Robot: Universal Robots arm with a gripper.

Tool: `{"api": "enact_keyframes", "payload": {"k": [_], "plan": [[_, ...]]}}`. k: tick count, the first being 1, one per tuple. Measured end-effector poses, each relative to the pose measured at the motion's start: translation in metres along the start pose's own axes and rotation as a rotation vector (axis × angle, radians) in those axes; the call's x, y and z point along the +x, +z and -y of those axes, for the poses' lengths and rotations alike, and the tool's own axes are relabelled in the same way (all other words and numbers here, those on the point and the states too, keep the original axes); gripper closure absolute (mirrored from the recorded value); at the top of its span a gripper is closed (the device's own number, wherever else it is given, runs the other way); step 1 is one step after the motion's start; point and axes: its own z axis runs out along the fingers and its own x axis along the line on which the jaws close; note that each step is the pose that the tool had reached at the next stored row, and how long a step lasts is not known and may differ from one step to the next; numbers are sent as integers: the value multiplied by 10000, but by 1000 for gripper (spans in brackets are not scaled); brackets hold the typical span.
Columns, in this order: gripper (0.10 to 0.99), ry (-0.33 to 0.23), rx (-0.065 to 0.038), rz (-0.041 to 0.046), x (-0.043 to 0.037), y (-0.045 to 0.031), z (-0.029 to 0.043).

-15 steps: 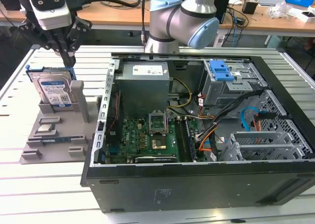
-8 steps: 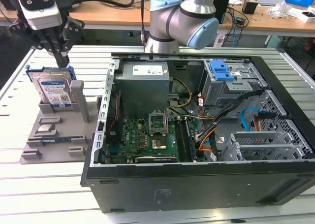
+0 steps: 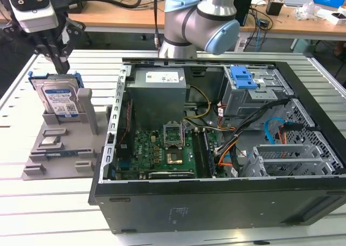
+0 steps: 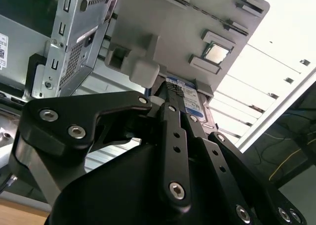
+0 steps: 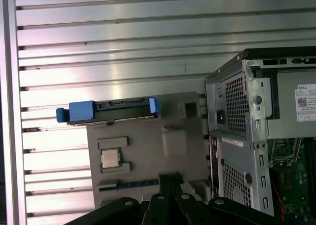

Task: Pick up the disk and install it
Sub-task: 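Reach for the disk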

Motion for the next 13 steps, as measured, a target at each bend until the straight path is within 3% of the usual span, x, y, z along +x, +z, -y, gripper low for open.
{"api": "enact_keyframes", "payload": {"k": [13], "plan": [[980,0,0,-1,197,-6,14]]}}
